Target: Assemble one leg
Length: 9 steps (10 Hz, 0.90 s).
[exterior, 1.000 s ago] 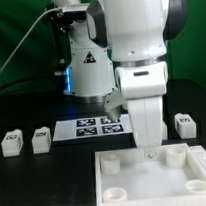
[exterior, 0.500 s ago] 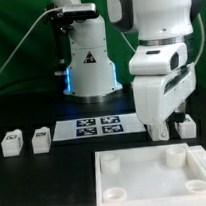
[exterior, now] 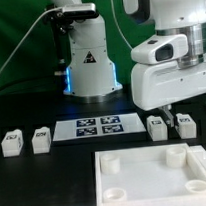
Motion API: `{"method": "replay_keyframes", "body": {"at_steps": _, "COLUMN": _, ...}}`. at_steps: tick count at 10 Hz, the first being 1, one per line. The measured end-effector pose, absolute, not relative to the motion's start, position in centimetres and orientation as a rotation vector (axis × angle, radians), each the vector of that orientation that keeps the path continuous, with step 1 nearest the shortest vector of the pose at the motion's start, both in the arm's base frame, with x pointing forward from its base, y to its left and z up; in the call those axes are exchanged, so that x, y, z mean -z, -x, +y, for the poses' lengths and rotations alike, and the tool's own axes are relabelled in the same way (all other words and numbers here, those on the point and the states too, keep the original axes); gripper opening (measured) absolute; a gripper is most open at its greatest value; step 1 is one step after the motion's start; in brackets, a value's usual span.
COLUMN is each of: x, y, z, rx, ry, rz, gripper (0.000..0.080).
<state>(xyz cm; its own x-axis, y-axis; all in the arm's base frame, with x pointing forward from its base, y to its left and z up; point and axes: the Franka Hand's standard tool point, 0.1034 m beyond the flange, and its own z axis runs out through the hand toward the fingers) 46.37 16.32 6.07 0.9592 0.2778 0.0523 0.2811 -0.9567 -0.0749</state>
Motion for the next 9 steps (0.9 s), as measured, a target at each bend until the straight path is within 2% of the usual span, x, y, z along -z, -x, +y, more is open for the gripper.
{"method": "replay_keyframes", "body": {"at_steps": 1, "x": -5.6, "y": -45.4, "z": 17.4, "rx": 0.037, "ry": 3.046, "rz": -0.141, "gripper": 0.0648}}
{"method": "replay_keyframes", "body": {"at_steps": 2, "x": -5.5, "y": -44.9, "z": 18.0, "rx": 0.024, "ry": 3.046, "rz": -0.071, "gripper": 0.0648}}
{"method": "replay_keyframes", "body": {"at_steps": 5, "x": -5.5, "y": -44.9, "z": 17.6, "rx": -0.06, "ry": 3.057, "rz": -0.091, "gripper": 0.0648}}
{"method": "replay_keyframes", "body": {"at_steps": 6, "x": -5.5, "y": -44.6, "z": 17.4, "rx": -0.139, "ry": 3.065, "rz": -0.1, "gripper": 0.0648}}
{"method": "replay_keyframes", "body": {"at_steps": 9, "x": -5.3, "y": -43.1, "z": 17.3, "rx": -0.642, "ry": 3.047, "rz": -0.087, "gripper": 0.0648}}
